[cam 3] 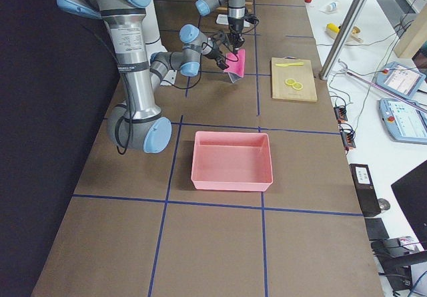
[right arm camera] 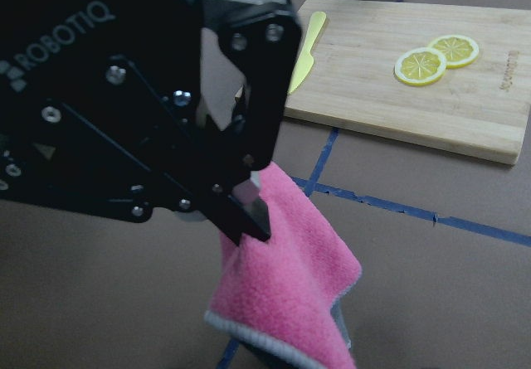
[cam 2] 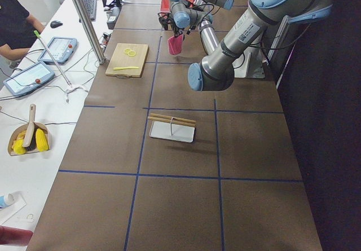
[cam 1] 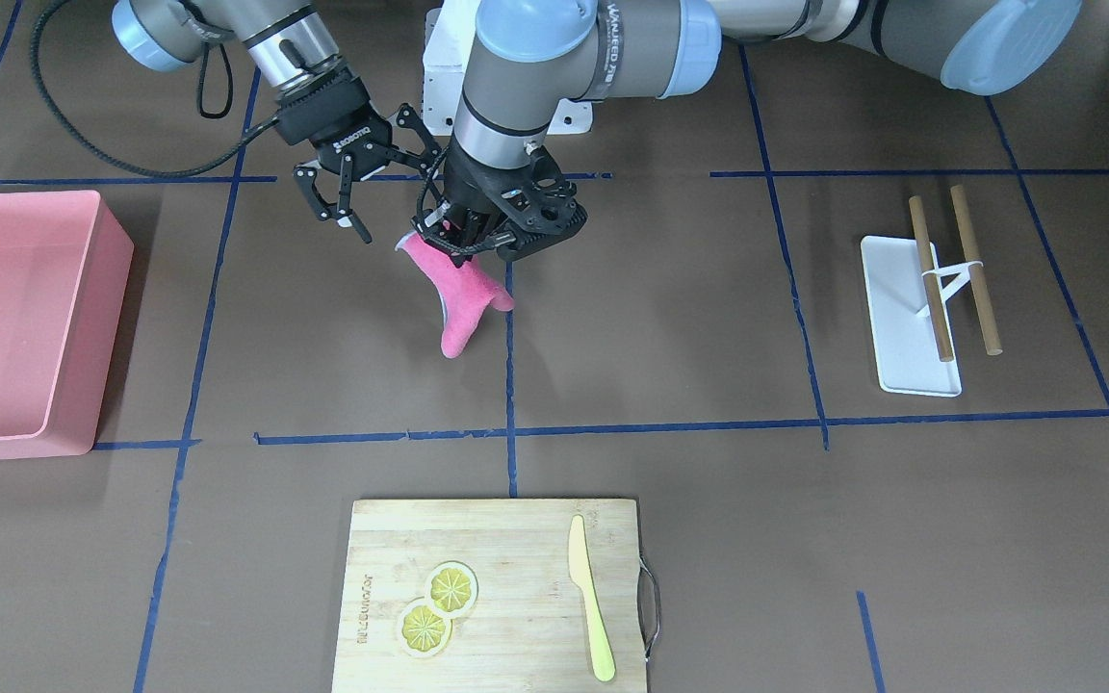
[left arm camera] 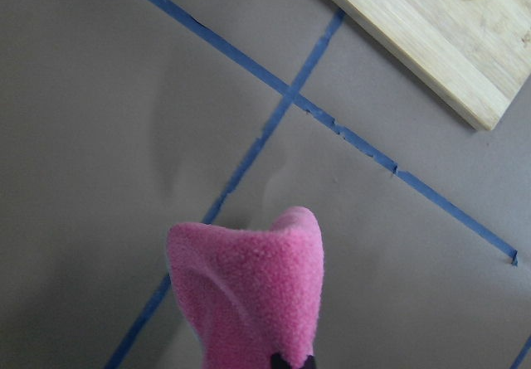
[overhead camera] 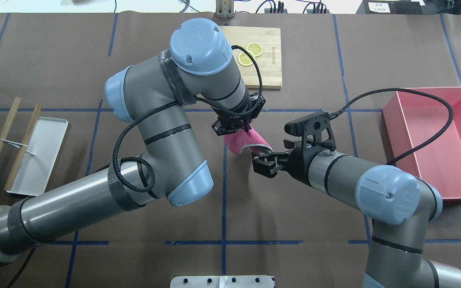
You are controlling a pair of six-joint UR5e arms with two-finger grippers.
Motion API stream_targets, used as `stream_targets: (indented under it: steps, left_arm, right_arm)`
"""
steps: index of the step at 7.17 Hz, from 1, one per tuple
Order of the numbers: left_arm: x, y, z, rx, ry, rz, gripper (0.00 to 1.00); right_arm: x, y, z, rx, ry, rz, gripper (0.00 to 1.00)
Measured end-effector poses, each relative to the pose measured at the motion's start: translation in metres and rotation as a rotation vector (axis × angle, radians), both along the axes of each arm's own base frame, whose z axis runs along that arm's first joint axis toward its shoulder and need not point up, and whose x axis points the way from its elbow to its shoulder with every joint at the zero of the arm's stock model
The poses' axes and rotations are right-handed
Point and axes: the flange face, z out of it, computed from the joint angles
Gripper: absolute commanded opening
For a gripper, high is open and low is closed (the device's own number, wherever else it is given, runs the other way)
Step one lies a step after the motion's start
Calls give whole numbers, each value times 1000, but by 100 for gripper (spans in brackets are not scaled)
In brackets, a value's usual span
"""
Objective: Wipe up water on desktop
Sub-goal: 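Grasp the hanging pink cloth with the right gripper below the left gripper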
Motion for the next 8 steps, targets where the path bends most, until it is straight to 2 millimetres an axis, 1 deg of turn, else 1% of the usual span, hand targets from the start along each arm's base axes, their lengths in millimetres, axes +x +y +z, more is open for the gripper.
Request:
stream_targets:
  steps: [2, 4, 5, 6, 7, 8]
  left_arm:
    - [0, 4, -7, -13, 20, -11, 0]
    - [-5, 15, -17, -18, 47, -12, 0]
    - [-5, 23, -20, -17, 56, -5, 0]
    - [-4, 28, -21, -20, 61, 1, 0]
    - [-3, 32, -23, -24, 66, 3, 0]
    - [-4, 34, -24, -25, 71, 3, 4]
  right_arm:
    - [-15, 10, -8, 46, 50, 28, 94]
    - [-24, 16, -10, 62, 76, 41, 94]
    - [-26, 18, -10, 73, 86, 46, 91]
    - [-27, 19, -10, 80, 93, 51, 79]
    - [-29, 20, -9, 85, 98, 56, 57]
    - [-30, 22, -7, 88, 104, 61, 35]
